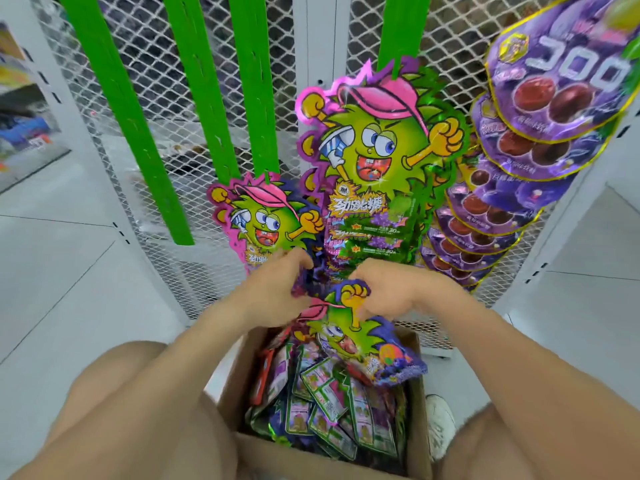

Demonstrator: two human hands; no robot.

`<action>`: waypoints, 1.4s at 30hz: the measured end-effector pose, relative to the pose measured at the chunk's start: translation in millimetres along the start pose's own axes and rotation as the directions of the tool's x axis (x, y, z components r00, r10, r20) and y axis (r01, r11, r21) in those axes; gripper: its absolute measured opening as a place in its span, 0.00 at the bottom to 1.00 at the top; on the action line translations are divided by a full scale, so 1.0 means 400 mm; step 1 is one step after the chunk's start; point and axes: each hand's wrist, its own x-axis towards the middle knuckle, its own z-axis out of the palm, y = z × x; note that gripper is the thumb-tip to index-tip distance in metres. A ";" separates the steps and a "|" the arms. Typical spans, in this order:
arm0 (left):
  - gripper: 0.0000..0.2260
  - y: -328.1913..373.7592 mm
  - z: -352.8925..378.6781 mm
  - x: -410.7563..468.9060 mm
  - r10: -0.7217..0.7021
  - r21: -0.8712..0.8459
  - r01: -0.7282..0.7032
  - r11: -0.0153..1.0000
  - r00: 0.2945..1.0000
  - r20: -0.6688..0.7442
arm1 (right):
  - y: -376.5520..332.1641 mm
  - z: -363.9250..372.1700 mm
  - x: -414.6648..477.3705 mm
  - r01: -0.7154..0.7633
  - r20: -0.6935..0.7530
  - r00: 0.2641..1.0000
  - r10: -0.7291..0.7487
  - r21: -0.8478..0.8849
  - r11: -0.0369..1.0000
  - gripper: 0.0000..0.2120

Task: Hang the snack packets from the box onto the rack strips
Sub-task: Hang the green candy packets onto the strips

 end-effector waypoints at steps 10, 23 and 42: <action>0.12 -0.039 -0.182 -0.002 -0.029 -0.368 -0.032 0.929 0.987 -0.159 | -0.115 -0.053 0.013 0.310 -0.423 0.876 -0.231 0.126 0.943 0.15; 0.06 0.029 -0.294 0.113 -0.216 -0.428 -0.157 0.890 0.683 -0.698 | -0.228 -0.074 0.065 0.311 -0.924 0.341 -0.176 -0.066 0.948 0.10; 0.14 0.043 -0.355 0.022 -0.077 -0.577 -0.238 0.781 0.881 -0.466 | -0.345 -0.088 0.068 0.310 -0.978 0.208 0.005 0.071 0.948 0.19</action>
